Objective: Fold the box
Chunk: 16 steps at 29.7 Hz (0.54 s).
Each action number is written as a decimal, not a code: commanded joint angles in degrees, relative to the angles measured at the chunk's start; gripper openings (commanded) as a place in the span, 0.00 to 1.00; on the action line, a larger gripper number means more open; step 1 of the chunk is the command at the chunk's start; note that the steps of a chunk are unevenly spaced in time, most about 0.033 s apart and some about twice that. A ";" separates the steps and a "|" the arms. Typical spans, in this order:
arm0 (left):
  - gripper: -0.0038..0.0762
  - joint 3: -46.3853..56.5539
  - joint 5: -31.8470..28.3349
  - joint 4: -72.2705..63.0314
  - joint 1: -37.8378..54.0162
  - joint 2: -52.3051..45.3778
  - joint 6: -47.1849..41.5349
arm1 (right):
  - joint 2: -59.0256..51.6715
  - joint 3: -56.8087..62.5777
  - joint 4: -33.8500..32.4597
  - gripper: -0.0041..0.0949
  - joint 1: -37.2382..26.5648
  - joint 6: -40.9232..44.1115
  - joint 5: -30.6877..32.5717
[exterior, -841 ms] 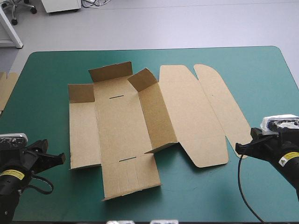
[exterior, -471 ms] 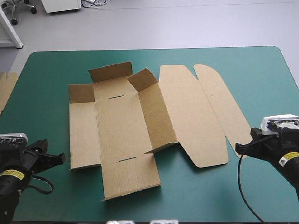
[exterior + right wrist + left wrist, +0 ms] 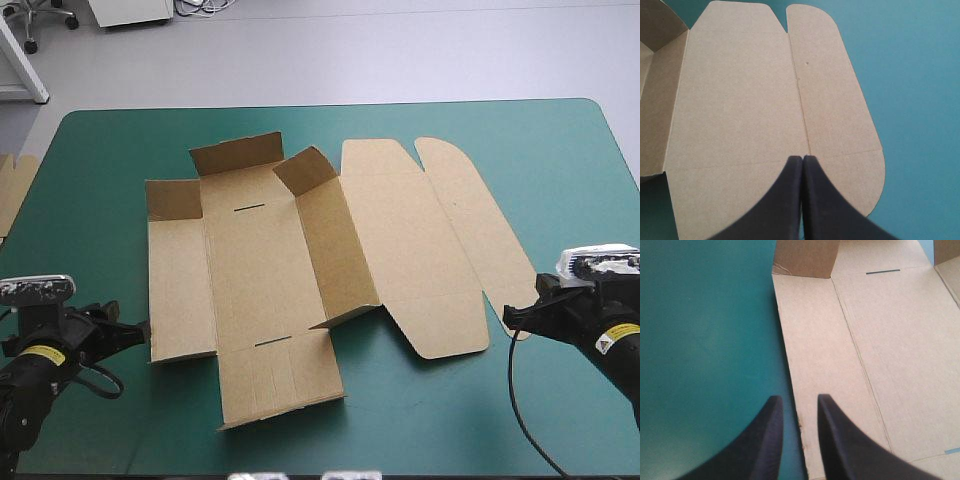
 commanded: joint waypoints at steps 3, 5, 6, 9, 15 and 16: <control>0.49 -4.17 -6.50 -3.23 -0.34 7.13 -1.85 | 2.00 -1.87 0.02 0.02 0.19 -0.62 -3.99; 0.50 -5.51 -7.96 -3.12 -0.34 10.03 -2.74 | 2.39 -1.87 0.02 0.02 0.19 -0.62 -3.59; 0.50 -6.33 -8.32 -3.12 -0.34 11.54 -3.35 | 2.53 -1.87 0.02 0.02 0.19 -0.62 -3.56; 0.50 -8.77 -8.43 -3.23 -0.34 15.42 -3.39 | 2.56 -1.87 0.02 0.02 0.19 -0.70 -3.09; 0.50 -12.84 -8.43 -3.84 3.09 21.93 -3.39 | 2.98 -1.87 -0.19 0.02 0.19 -0.88 -1.21; 0.50 -13.37 -8.23 -4.07 4.47 22.60 -3.39 | 3.08 -1.87 -0.19 0.02 0.19 -0.88 -1.21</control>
